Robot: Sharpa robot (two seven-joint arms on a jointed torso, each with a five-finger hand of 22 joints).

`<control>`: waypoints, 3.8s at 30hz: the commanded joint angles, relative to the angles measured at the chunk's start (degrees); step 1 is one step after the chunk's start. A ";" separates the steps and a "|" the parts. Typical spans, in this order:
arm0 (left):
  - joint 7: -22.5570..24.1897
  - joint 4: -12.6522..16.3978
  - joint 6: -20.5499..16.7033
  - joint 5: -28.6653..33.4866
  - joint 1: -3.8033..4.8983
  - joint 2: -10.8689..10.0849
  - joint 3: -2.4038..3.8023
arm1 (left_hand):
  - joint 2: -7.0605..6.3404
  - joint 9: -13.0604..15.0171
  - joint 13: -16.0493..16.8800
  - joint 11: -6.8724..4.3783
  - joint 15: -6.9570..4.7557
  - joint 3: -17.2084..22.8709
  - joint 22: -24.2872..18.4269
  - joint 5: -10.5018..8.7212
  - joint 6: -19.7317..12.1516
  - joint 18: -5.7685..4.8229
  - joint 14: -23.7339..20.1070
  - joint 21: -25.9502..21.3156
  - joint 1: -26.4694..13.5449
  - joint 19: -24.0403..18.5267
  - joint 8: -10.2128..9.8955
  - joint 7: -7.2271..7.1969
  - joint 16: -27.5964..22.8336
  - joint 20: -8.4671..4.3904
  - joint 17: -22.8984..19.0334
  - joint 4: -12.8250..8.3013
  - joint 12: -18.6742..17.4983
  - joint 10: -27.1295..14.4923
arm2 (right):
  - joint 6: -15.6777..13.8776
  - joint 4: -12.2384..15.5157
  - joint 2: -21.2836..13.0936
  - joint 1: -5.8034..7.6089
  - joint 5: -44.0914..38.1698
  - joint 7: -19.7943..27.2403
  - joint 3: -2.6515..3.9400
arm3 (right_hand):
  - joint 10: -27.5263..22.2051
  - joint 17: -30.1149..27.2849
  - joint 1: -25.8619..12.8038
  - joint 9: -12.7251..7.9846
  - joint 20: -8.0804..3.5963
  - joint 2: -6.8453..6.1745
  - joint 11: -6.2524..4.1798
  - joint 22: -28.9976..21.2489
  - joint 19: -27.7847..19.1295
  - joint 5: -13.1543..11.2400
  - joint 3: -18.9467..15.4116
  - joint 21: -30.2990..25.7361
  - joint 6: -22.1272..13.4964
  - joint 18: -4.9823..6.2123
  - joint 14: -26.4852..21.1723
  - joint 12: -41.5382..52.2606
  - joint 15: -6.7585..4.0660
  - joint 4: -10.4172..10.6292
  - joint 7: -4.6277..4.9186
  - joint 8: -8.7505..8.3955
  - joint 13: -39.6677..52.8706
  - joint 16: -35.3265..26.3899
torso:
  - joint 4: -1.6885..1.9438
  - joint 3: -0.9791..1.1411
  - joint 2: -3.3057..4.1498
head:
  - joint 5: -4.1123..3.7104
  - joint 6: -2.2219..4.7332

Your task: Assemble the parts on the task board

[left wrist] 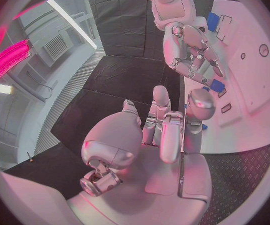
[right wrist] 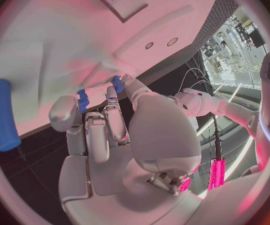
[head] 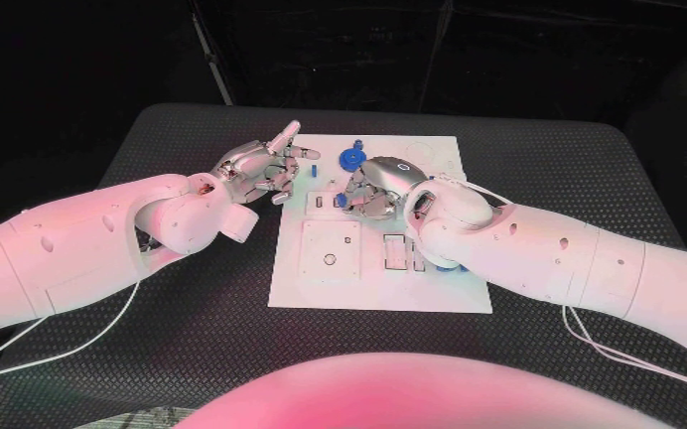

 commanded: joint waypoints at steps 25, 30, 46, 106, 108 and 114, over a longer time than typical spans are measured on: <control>-0.08 -0.19 0.81 -0.12 0.09 0.14 0.06 | 0.02 0.11 -0.03 0.08 0.55 0.12 -0.10 -0.18 -0.32 0.11 4.16 -0.35 0.64 -0.40 -0.22 -0.03 -0.27 -0.13 10.40 -0.38 -0.21 -0.38 | -1.49 0.74 -0.52 0.03 0.02 0.50 0.02 | -0.78 14.02 -0.63 -0.07 0.43 -0.69 0.39 -0.69 -0.32 0.07 -1.29 -0.56 -1.47 0.47 5.70 -0.43 0.65 0.33 0.40 -0.62 1.06 -0.25 | -0.02 0.00 -0.05 | 0.12 -0.01; -0.07 -0.28 0.85 -0.28 0.09 0.19 0.05 | 0.01 0.11 -0.10 0.08 0.55 0.12 -0.12 -0.18 -0.33 0.11 4.15 -0.36 0.67 -0.41 -0.22 -0.03 -0.29 -0.12 10.38 -0.41 -0.25 -0.43 | -2.16 1.41 -0.97 -0.14 0.01 0.42 0.03 | -3.12 13.52 -0.97 -0.19 0.86 -1.63 1.08 -2.14 -1.11 1.69 -3.49 -1.44 -4.33 0.69 5.57 -2.49 1.20 0.82 1.18 -2.01 -1.35 -0.52 | -0.05 0.02 -0.08 | 0.12 -0.01; 0.22 -1.00 0.72 -3.19 0.07 0.43 0.04 | -0.63 0.24 -0.55 0.20 0.66 0.16 -0.71 -0.18 -0.62 0.28 3.91 -1.12 2.07 -0.94 -0.28 0.09 -0.60 -0.01 9.88 -1.81 -0.52 -1.14 | -6.92 6.58 -5.31 -0.30 1.41 3.75 0.09 | -4.52 12.96 0.90 0.13 1.68 -1.09 1.84 -3.48 -1.80 2.67 -8.51 -2.35 -6.38 0.98 5.42 -2.77 1.94 2.49 1.92 -2.35 -2.40 -0.84 | -0.06 0.00 -0.15 | -0.06 0.25; -4.96 -9.77 6.03 -105.67 16.66 17.01 -8.61 | -17.12 0.10 23.23 -4.43 -2.99 10.10 6.40 -0.18 0.35 -1.79 6.04 6.66 17.59 6.06 0.26 -4.20 2.63 -3.44 15.10 -11.86 16.58 10.69 | -9.16 9.50 -16.54 4.01 45.70 23.75 5.83 | -6.88 9.55 2.89 0.13 1.44 2.85 1.59 -7.52 -3.70 7.46 -8.60 -4.92 -6.03 1.66 4.49 -5.04 1.66 3.26 1.77 -1.59 -5.70 -2.93 | -0.45 -0.03 -1.36 | -1.24 1.20; -4.89 -10.17 5.94 -105.93 16.67 17.45 -8.75 | -17.29 0.08 23.90 -4.45 -3.02 10.43 7.07 -0.18 0.39 -1.94 6.04 7.42 17.60 6.41 0.22 -4.17 2.63 -3.48 15.10 -11.64 17.00 11.07 | -9.11 9.46 -16.46 4.02 45.70 23.73 5.83 | -6.87 9.52 2.87 0.13 1.44 2.86 1.59 -7.58 -3.71 7.32 -8.66 -4.97 -6.04 1.67 4.49 -5.04 1.66 3.29 1.76 -1.58 -5.73 -2.95 | -0.48 -0.03 -1.38 | -1.18 1.17; -4.57 -10.94 6.47 -106.23 16.68 18.38 -8.95 | -17.41 0.12 24.96 -4.55 -3.10 11.22 7.99 -0.18 0.92 -2.13 6.04 8.43 17.82 6.84 0.34 -4.32 2.63 -3.55 15.10 -11.26 17.63 11.67 | -8.89 9.31 -16.24 4.03 45.70 23.66 5.83 | -6.81 9.52 2.84 0.13 1.43 2.86 1.58 -7.58 -3.69 7.17 -8.73 -4.98 -6.04 1.67 4.49 -4.99 1.65 3.32 1.75 -1.57 -5.70 -2.96 | -0.53 0.00 -1.41 | -1.17 1.12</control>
